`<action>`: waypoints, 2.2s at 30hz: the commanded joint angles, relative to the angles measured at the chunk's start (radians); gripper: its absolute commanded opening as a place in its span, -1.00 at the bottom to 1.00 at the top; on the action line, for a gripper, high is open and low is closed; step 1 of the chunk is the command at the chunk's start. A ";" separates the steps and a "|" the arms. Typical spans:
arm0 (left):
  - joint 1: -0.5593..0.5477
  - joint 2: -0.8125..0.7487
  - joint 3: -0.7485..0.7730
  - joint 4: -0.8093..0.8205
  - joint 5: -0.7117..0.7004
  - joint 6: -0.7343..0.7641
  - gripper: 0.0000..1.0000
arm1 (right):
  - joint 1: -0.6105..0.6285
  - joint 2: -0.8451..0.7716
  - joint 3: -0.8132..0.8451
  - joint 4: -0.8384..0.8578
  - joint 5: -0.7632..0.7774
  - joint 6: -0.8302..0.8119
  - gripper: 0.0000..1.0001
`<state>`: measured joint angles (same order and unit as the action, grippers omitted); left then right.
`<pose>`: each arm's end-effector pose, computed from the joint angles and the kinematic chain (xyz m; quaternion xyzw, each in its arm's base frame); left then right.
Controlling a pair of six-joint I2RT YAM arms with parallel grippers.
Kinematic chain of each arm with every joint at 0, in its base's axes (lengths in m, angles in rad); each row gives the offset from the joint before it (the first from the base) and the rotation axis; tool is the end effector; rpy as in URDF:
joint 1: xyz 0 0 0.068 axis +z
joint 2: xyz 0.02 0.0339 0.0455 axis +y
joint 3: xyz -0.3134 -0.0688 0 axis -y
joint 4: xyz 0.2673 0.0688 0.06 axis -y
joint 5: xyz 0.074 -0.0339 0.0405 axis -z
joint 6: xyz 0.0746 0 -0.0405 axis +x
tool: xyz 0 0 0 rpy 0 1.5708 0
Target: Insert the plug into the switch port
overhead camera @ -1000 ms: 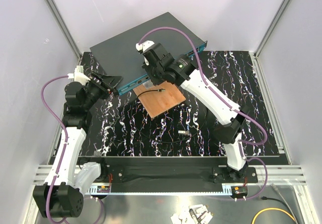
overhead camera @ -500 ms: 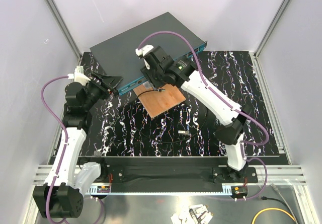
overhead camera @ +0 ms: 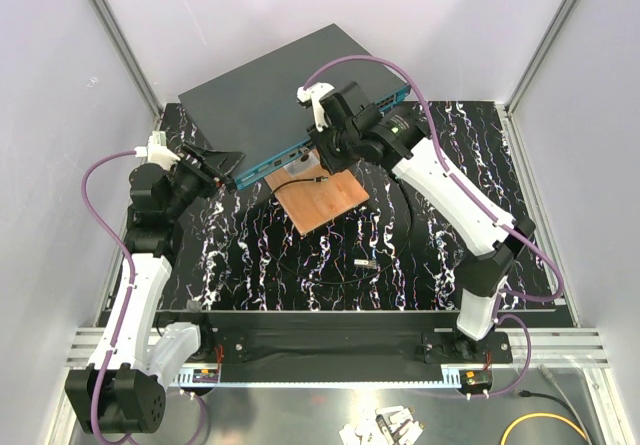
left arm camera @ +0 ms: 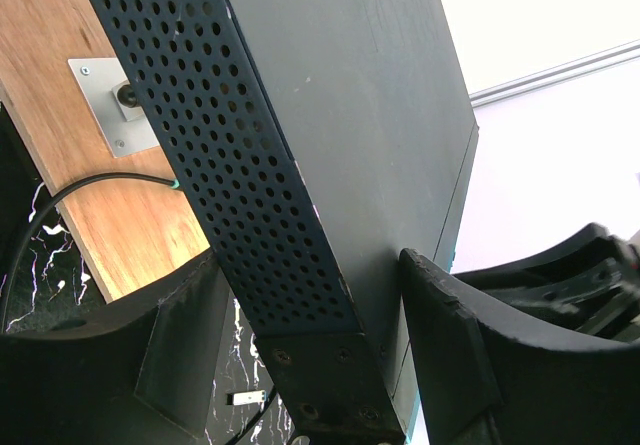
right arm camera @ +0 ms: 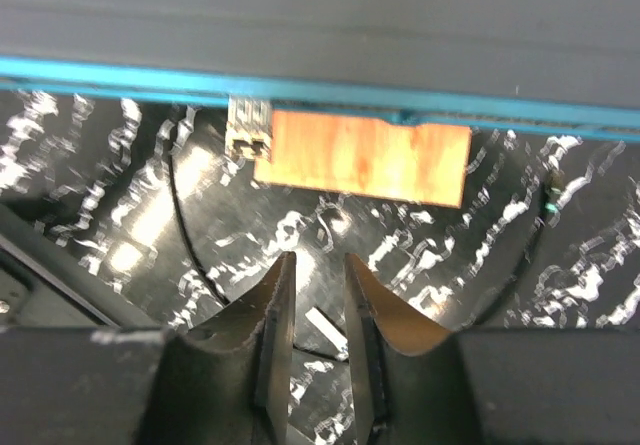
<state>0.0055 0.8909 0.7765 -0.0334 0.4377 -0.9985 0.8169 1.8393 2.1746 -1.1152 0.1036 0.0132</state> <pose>0.2356 -0.0303 0.3655 -0.2315 0.7163 -0.4482 0.4821 0.3076 0.3164 0.4561 -0.3421 0.8560 0.1114 0.3713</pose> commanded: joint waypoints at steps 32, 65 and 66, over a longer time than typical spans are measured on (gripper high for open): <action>-0.048 0.005 0.007 0.067 0.073 0.092 -0.53 | -0.004 0.138 0.200 0.118 -0.009 0.105 -0.40; -0.081 0.000 -0.048 0.075 0.068 0.092 -0.69 | -0.007 0.146 0.088 0.397 0.145 0.283 -0.86; -0.082 0.000 -0.046 0.073 0.070 0.092 -0.69 | -0.010 0.143 0.082 0.403 0.145 0.281 -0.85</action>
<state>-0.0105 0.8776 0.7441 0.0113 0.4053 -1.0039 0.8272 1.9266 2.2402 -0.9550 0.1390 0.2790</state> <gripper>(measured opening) 0.678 0.101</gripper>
